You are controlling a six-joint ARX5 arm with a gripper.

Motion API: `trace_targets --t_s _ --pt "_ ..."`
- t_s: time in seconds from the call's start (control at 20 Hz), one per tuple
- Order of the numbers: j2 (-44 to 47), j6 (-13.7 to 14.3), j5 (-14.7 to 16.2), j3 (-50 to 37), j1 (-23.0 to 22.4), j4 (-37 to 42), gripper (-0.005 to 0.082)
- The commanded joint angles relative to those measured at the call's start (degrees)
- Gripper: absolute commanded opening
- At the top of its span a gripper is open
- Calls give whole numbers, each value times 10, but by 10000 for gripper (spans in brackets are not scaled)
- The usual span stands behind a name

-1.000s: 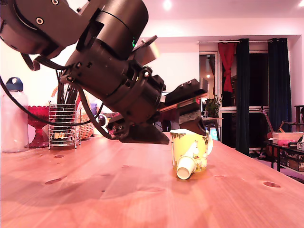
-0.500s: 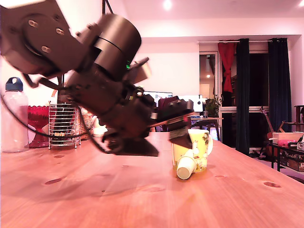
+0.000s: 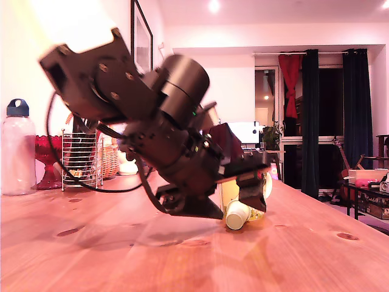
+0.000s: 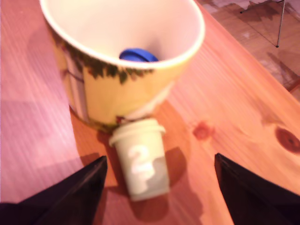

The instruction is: Pick the coffee capsule and then drop it inside the coffee cup in front of you

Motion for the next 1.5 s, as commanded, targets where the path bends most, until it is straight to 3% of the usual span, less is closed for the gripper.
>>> trace_targets --t_s 0.0,0.25,0.4,0.6,0.7,0.9,1.15,1.3,1.35,1.4,1.45 --pt "11 2 0 7 3 -3 658" --pt "14 5 1 11 12 -36 649" --pt "15 7 1 12 13 -37 577" --pt "15 16 5 12 13 -40 303" --pt "15 20 5 12 13 -40 233" --pt "14 22 17 12 13 -40 226" --pt "13 45 38 12 13 -41 177" --pt "2 94 76 12 13 -63 177" --pt "-6 97 86 12 13 -74 177" --pt "-14 127 93 12 13 -86 177" --pt "-23 127 97 12 13 -97 177"
